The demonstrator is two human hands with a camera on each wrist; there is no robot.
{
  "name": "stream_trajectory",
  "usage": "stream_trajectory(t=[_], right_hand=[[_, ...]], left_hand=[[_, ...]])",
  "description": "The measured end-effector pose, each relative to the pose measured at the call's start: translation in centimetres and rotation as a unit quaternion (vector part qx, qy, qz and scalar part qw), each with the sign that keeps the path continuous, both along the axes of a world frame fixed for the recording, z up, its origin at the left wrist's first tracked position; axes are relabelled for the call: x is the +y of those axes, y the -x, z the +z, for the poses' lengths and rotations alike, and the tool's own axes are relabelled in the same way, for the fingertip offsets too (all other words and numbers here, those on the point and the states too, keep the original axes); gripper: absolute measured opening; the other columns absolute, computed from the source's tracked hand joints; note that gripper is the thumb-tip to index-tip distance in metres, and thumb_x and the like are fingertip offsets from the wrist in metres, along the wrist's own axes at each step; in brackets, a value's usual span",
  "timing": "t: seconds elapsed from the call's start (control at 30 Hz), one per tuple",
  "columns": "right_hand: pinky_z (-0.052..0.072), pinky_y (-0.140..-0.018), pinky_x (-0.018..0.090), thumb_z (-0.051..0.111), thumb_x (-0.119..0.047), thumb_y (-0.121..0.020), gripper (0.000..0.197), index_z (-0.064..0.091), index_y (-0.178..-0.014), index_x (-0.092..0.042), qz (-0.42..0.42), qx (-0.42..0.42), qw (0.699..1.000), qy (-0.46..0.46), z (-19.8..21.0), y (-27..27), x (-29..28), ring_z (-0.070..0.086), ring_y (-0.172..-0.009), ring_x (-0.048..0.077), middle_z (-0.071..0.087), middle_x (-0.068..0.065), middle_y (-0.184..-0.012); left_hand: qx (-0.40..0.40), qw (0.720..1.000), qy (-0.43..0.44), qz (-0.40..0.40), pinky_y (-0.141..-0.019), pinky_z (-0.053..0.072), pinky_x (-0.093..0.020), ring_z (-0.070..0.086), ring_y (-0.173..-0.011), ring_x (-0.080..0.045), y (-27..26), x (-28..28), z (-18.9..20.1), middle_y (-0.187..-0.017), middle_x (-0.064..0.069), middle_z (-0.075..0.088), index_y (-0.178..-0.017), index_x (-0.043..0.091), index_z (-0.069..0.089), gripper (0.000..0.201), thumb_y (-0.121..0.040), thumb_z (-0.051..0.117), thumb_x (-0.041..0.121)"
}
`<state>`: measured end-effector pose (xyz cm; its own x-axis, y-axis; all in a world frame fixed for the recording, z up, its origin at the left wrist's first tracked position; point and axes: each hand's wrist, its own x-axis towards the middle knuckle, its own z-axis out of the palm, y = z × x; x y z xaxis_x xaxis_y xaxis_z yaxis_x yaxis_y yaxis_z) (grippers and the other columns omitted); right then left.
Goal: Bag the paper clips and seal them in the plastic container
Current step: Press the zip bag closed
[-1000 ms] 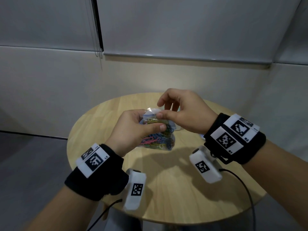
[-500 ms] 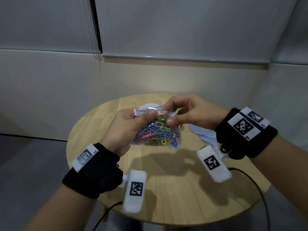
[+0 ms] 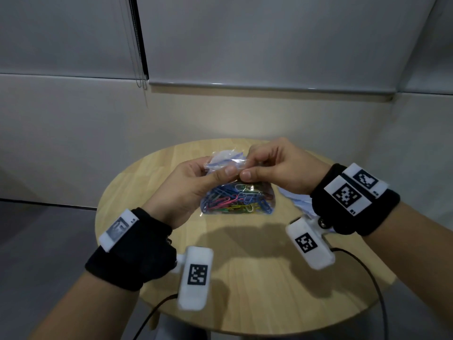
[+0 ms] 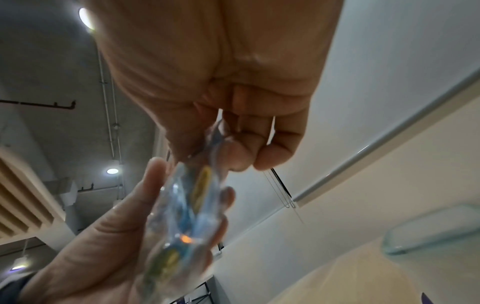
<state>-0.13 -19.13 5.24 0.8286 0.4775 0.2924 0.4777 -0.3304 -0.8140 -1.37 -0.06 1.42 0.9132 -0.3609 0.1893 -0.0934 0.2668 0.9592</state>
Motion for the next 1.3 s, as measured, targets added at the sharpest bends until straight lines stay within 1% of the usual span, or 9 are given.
stream_trajectory(t=[0.1,0.23,0.33,0.6,0.77,0.93,1.03,1.17,1.3], right_hand=[[0.047,-0.059,0.018,0.073,0.003,-0.073,0.018,0.069,-0.067,-0.014,-0.003,-0.026,0.999,-0.033,-0.3,0.3,0.0,0.058,-0.058,0.002,0.063,-0.007,-0.061],[0.051,-0.061,0.027,0.079,0.005,-0.064,0.02,0.07,-0.071,-0.013,-0.024,-0.035,0.996,-0.079,-0.5,0.4,-0.1,0.061,-0.063,0.014,0.068,-0.007,-0.065],[0.056,-0.064,0.026,0.078,0.007,-0.064,0.023,0.071,-0.08,-0.007,-0.022,-0.029,0.994,-0.099,-0.2,0.5,0.0,0.065,-0.064,0.016,0.07,0.007,-0.076],[0.055,-0.087,0.036,0.073,0.0,-0.071,0.033,0.072,-0.102,-0.009,0.036,0.035,0.995,-0.082,-0.4,0.2,-0.3,0.069,-0.095,0.021,0.074,0.004,-0.097],[0.048,-0.06,0.016,0.068,-0.015,-0.074,0.015,0.072,-0.068,-0.028,0.033,0.026,0.999,-0.011,0.1,0.5,0.0,0.061,-0.064,0.002,0.066,-0.008,-0.066],[0.045,-0.067,0.014,0.066,-0.005,-0.083,0.017,0.069,-0.076,-0.02,0.034,0.005,0.997,0.074,0.4,0.2,-0.1,0.055,-0.066,-0.002,0.056,-0.003,-0.075],[0.051,-0.077,0.028,0.073,0.0,-0.075,0.015,0.072,-0.085,-0.01,-0.003,-0.029,0.999,-0.017,-0.3,0.4,0.2,0.061,-0.076,0.01,0.062,0.006,-0.08],[0.052,-0.065,0.04,0.081,0.001,-0.059,0.035,0.058,-0.078,-0.017,-0.062,-0.035,0.992,-0.104,-0.8,-0.1,-0.3,0.057,-0.067,0.014,0.059,0.001,-0.071],[0.047,-0.052,0.026,0.074,-0.003,-0.074,0.016,0.06,-0.078,-0.01,-0.08,0.023,0.995,-0.055,-1.0,0.0,-0.7,0.053,-0.049,0.011,0.059,0.003,-0.058]], left_hand=[[-0.008,1.0,-0.009,0.004,-0.082,0.058,-0.038,0.071,-0.092,-0.029,0.0,0.3,0.2,-0.107,-0.021,0.072,-0.116,-0.004,0.066,0.041,-0.08,0.064,0.016],[-0.005,1.0,0.001,0.018,-0.084,0.057,-0.044,0.07,-0.092,-0.033,0.0,0.3,-0.2,-0.108,-0.027,0.07,-0.115,-0.006,0.066,0.041,-0.081,0.068,0.017],[0.0,1.0,0.009,0.013,-0.086,0.055,-0.047,0.069,-0.094,-0.035,0.0,0.2,-0.2,-0.111,-0.029,0.069,-0.117,-0.006,0.065,0.042,-0.082,0.068,0.018],[0.0,1.0,0.012,0.014,-0.084,0.057,-0.045,0.07,-0.091,-0.035,0.0,0.0,-0.3,-0.107,-0.028,0.071,-0.114,-0.008,0.065,0.041,-0.082,0.063,0.017],[-0.013,0.999,0.014,0.03,-0.076,0.059,-0.038,0.072,-0.084,-0.03,-0.1,-0.1,-0.4,-0.098,-0.024,0.074,-0.105,-0.005,0.07,0.037,-0.077,0.066,0.02],[-0.021,0.997,0.028,0.072,-0.076,0.055,-0.038,0.064,-0.086,-0.034,-0.3,-0.6,-1.2,-0.101,-0.032,0.067,-0.111,-0.014,0.064,0.04,-0.082,0.07,0.013],[-0.047,0.992,0.028,0.111,-0.07,0.056,-0.036,0.068,-0.074,-0.028,-0.6,-0.8,-1.0,-0.086,-0.022,0.072,-0.096,-0.006,0.071,0.029,-0.079,0.069,0.018],[-0.075,0.987,0.01,0.142,-0.063,0.057,-0.032,0.069,-0.067,-0.024,-0.7,-1.1,-0.7,-0.079,-0.015,0.075,-0.088,0.0,0.071,0.021,-0.079,0.067,0.019],[-0.086,0.984,-0.007,0.153,-0.064,0.057,-0.033,0.069,-0.067,-0.023,-0.6,-1.0,-1.0,-0.077,-0.011,0.074,-0.09,0.002,0.07,0.02,-0.081,0.065,0.019]])
